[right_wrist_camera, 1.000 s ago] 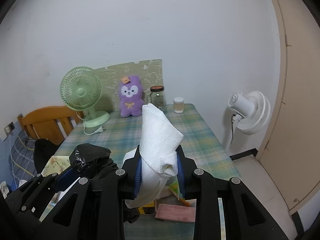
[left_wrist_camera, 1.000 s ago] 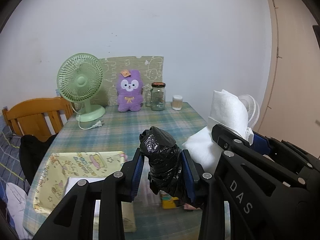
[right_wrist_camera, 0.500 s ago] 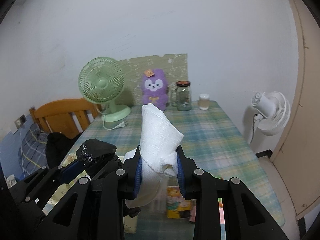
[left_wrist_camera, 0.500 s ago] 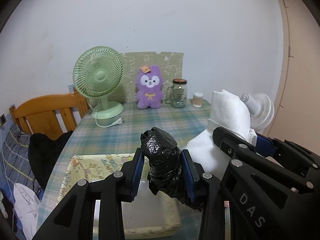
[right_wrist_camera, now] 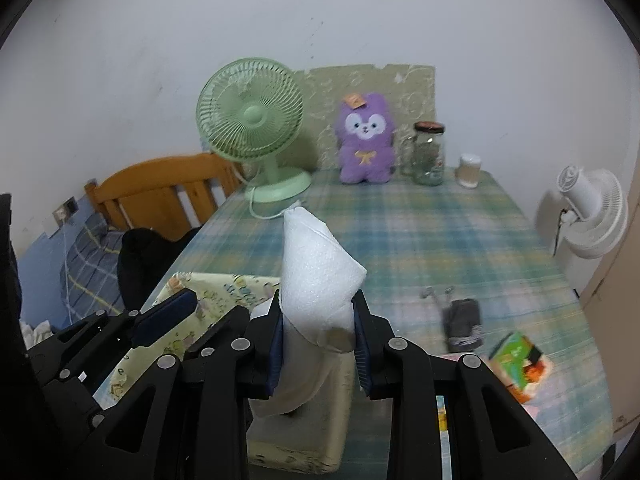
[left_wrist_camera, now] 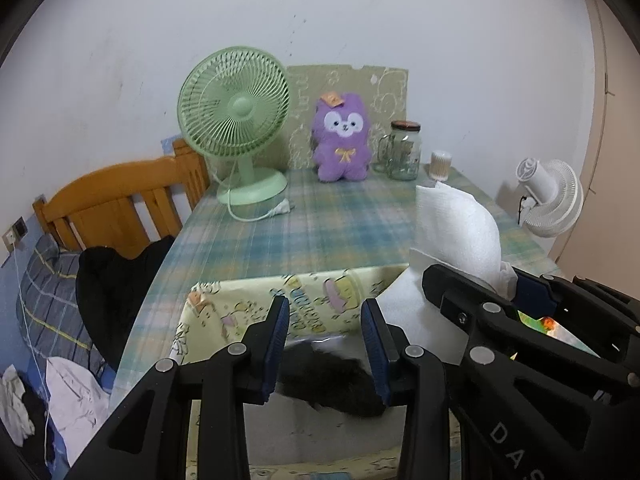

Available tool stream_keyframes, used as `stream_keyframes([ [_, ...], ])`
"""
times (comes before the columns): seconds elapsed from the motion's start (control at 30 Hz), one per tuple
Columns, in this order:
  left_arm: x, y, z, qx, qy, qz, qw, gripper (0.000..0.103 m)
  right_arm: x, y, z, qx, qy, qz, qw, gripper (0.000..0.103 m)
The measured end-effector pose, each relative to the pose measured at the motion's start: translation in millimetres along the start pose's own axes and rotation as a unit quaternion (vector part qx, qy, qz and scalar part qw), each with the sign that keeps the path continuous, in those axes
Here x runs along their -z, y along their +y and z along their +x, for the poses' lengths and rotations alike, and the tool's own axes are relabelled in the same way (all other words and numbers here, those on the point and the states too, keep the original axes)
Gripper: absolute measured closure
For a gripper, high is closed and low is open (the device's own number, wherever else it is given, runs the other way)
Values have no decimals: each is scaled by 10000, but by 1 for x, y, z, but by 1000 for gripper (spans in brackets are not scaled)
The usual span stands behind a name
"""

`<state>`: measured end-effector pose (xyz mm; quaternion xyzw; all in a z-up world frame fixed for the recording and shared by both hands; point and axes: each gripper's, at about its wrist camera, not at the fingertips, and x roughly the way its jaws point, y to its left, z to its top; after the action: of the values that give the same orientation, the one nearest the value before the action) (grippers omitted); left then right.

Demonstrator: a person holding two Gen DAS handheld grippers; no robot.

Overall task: Organize soft objects
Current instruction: 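Lift the black bundle with the left tool while the right tool lifts the white bundle, then lower the black bundle into the box with the left tool while the right tool drops the white bundle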

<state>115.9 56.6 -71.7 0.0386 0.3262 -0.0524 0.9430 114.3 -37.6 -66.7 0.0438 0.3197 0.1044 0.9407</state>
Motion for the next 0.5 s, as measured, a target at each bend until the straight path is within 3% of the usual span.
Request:
stream_keyframes([
  [0.37, 21, 21, 21, -69, 432, -171, 9989, 64, 17, 14, 34, -186, 428, -61, 9989, 70],
  [0.5, 25, 26, 24, -77, 527, -279, 9982, 48, 20, 19, 41, -301, 495, -133, 9982, 67],
])
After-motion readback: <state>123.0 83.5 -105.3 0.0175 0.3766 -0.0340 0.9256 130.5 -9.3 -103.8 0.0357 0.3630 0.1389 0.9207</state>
